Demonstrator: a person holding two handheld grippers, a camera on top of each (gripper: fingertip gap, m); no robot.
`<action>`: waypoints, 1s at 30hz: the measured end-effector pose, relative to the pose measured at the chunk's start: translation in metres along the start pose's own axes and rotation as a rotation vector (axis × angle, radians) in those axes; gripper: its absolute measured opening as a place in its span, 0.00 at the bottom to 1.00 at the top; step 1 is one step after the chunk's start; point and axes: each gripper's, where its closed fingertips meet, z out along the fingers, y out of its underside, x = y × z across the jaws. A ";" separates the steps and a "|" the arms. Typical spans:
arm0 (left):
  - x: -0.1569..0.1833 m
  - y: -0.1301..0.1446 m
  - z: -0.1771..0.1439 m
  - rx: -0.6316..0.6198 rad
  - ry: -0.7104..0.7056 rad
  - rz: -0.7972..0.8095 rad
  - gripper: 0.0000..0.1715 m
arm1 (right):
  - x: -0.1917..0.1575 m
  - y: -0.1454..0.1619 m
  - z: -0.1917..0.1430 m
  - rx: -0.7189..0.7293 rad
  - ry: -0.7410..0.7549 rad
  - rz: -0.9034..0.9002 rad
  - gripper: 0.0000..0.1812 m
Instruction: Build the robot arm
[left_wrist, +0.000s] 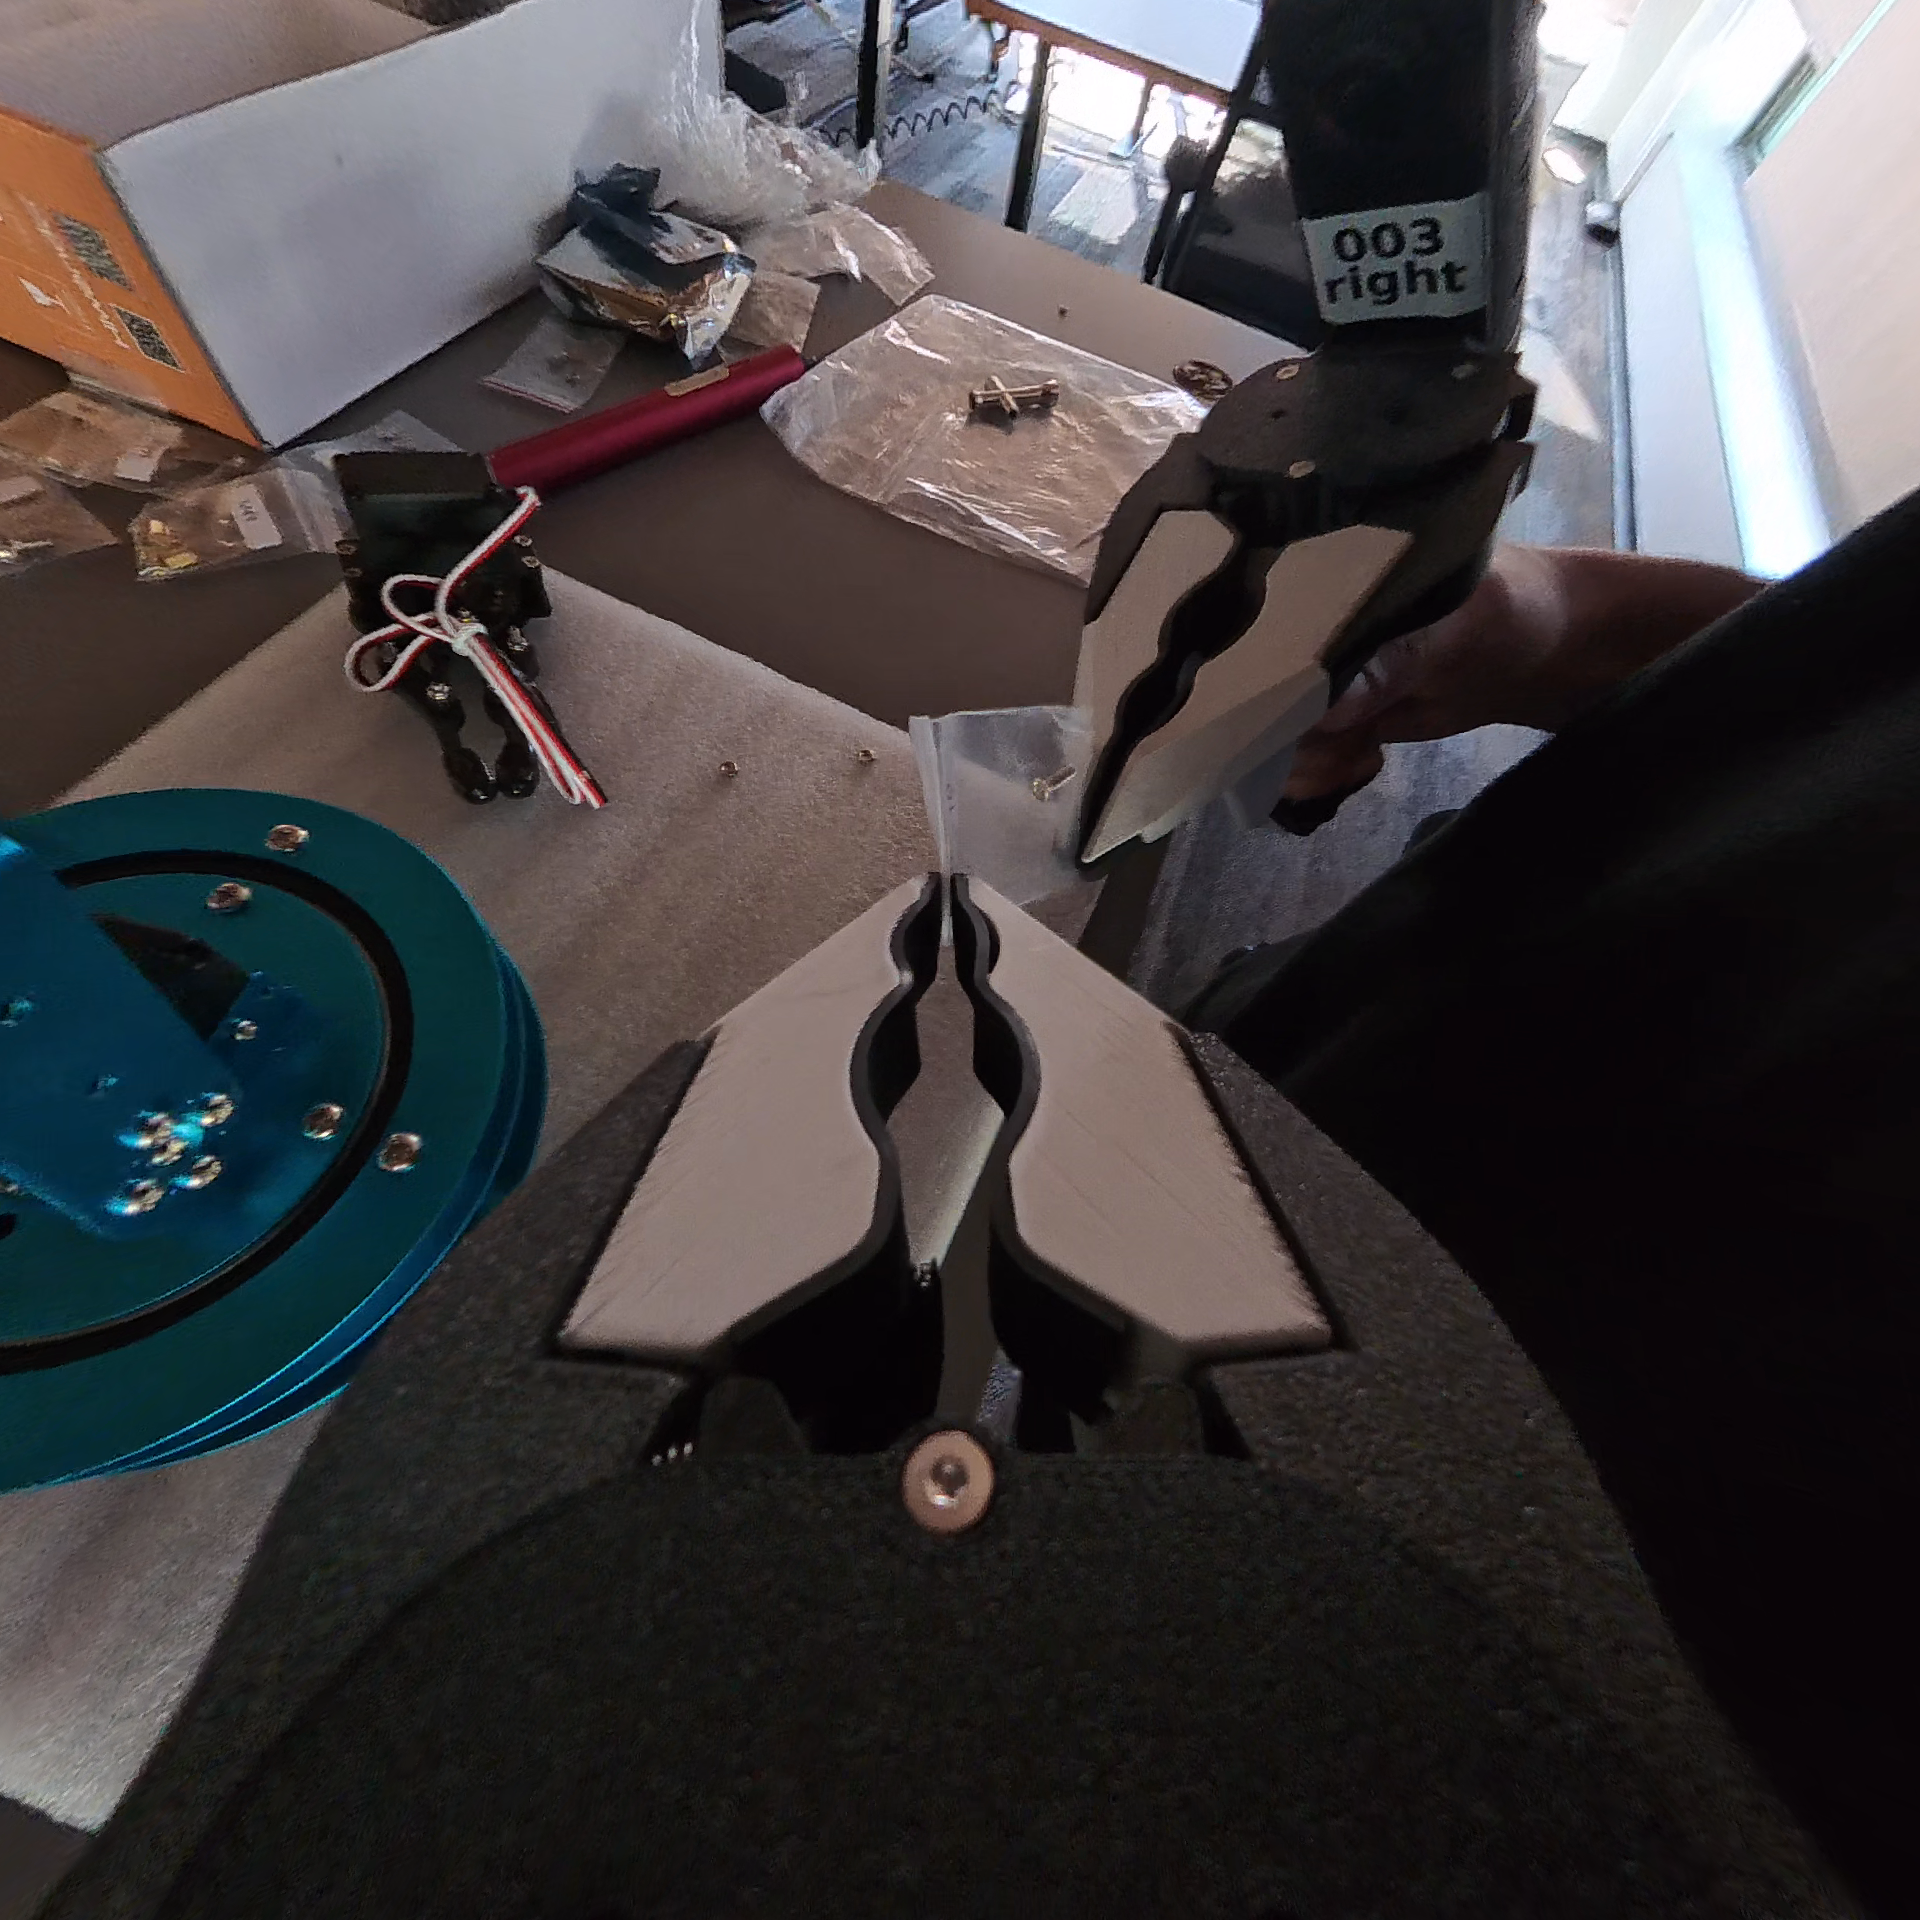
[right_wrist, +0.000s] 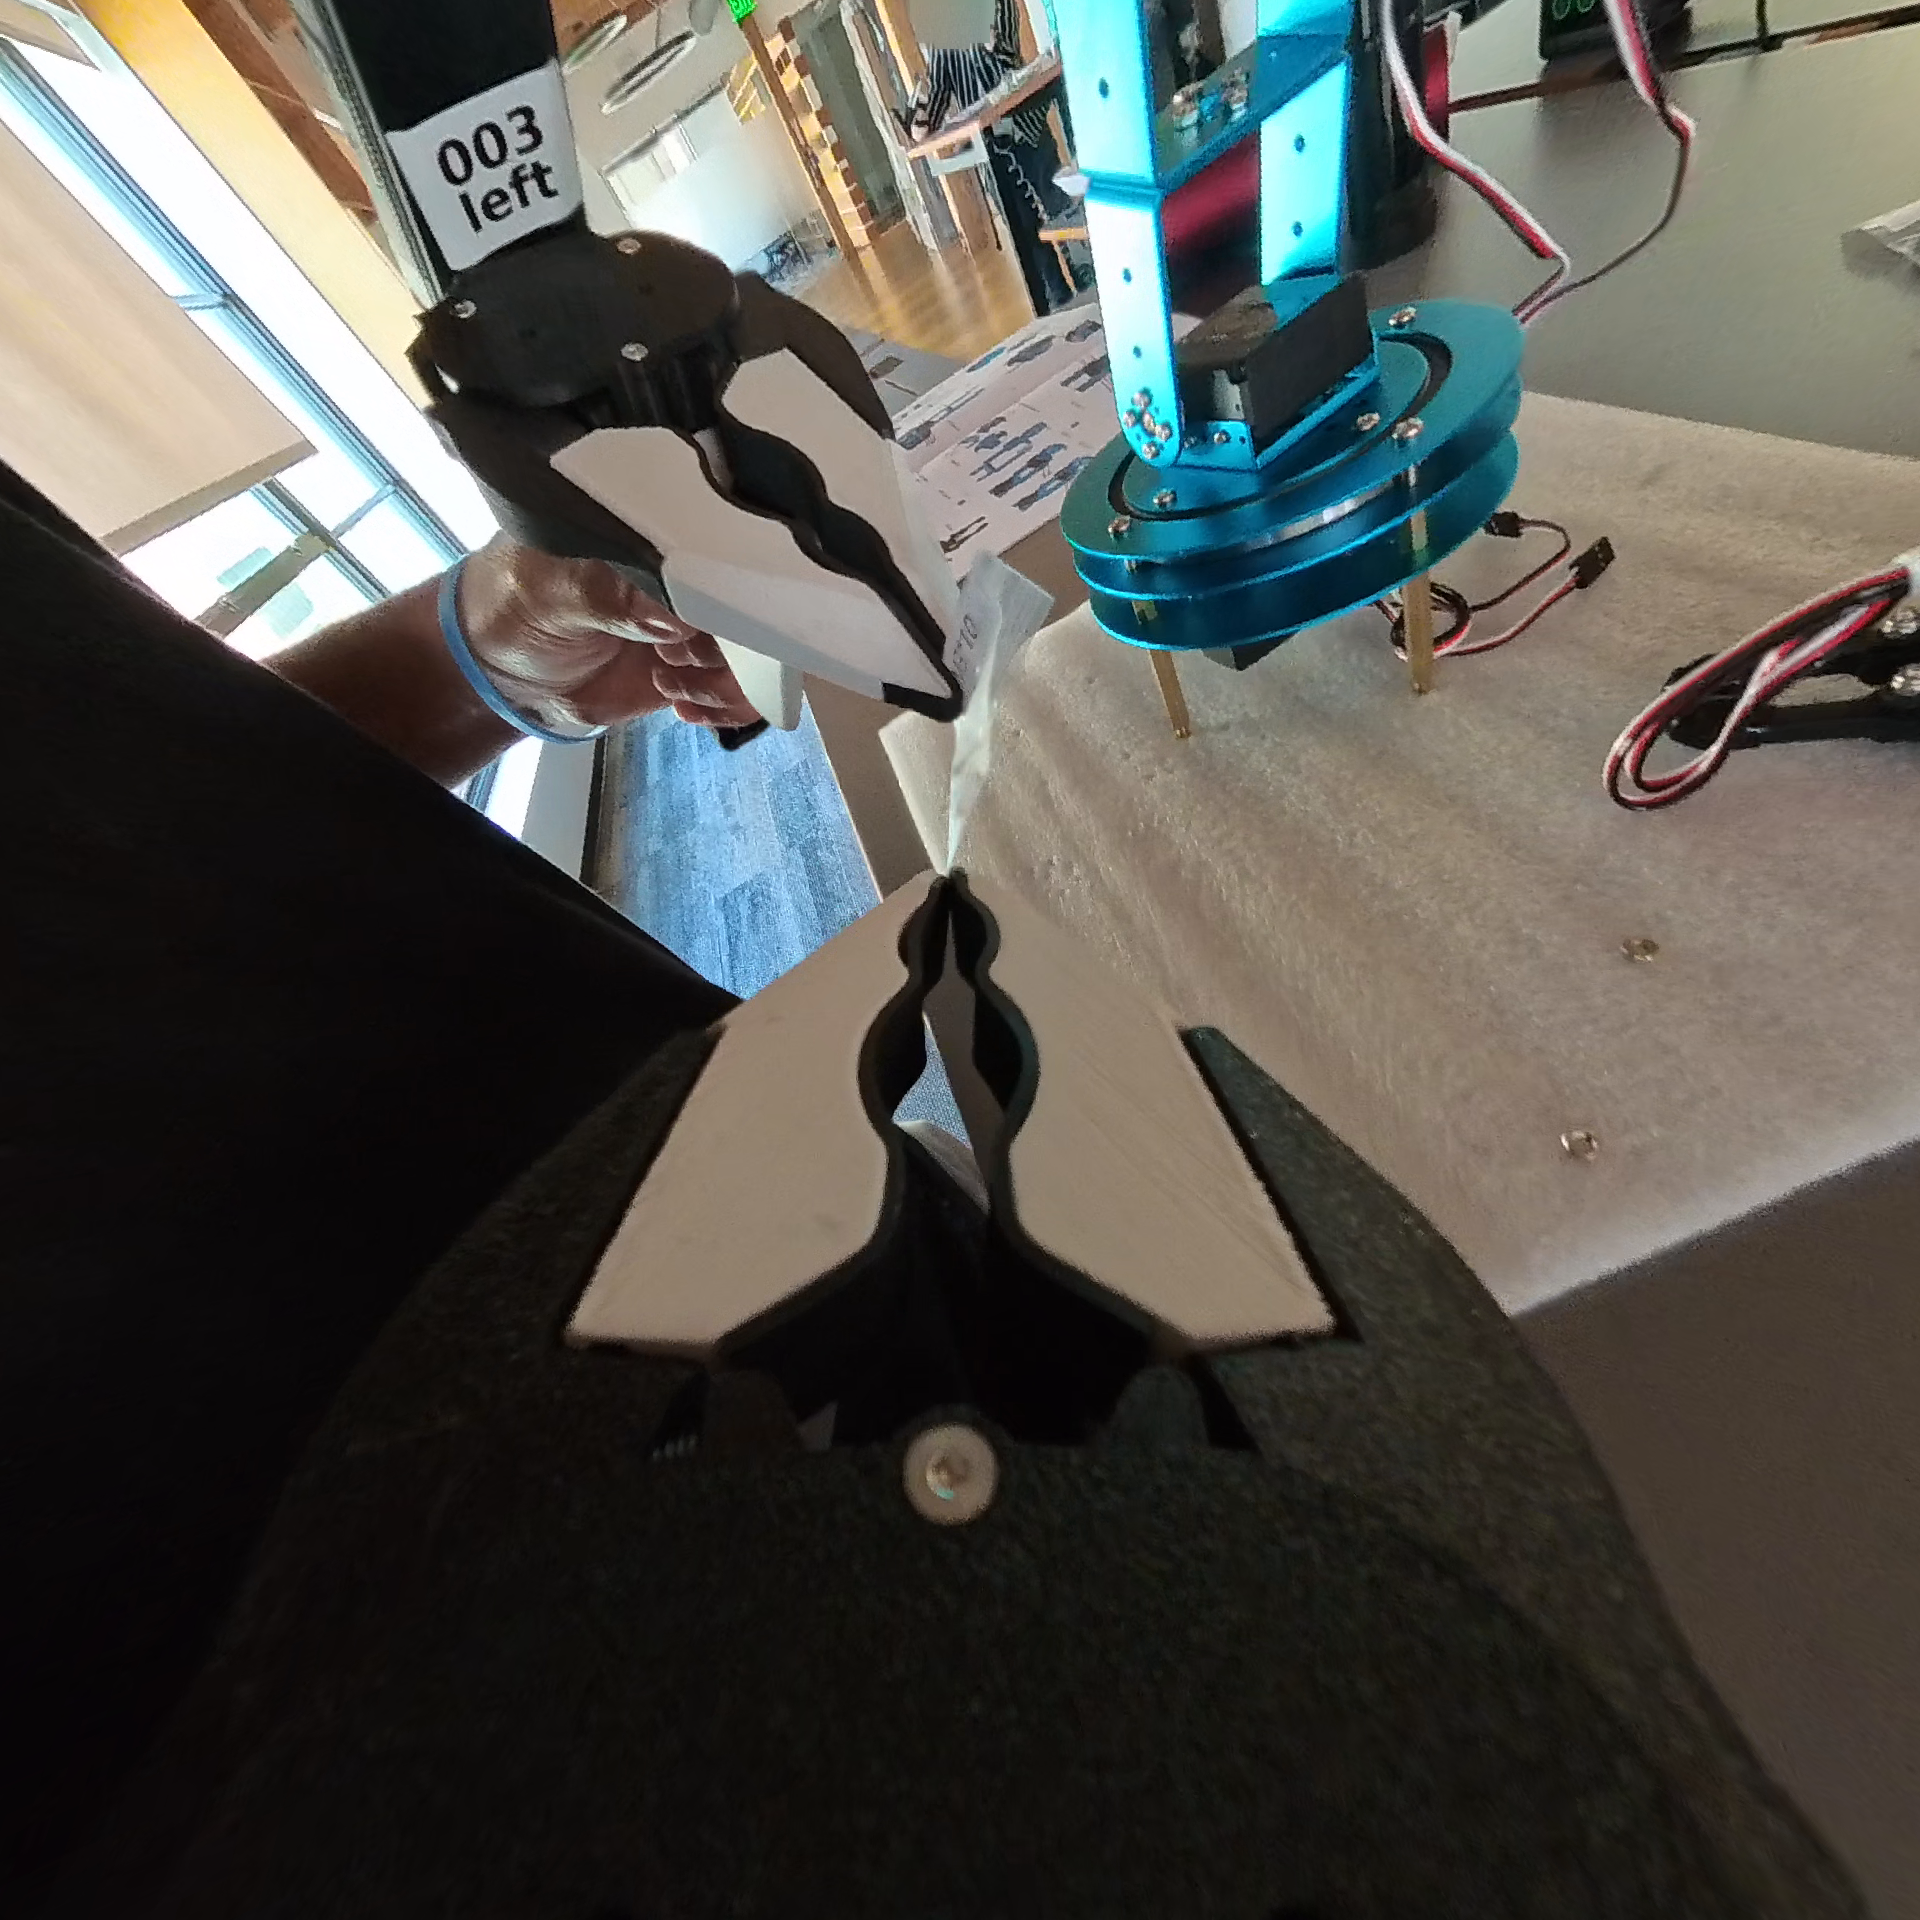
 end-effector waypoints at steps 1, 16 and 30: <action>-0.003 0.000 0.001 -0.005 -0.029 0.011 0.01 | 0.001 0.002 -0.003 -0.004 0.002 0.000 0.00; 0.008 -0.006 0.023 -0.031 -0.057 -0.074 0.01 | 0.151 0.016 -0.243 0.013 0.887 0.047 0.18; 0.027 -0.004 0.051 -0.118 -0.065 -0.023 0.01 | 0.180 0.053 -0.279 -0.285 1.132 -0.059 0.00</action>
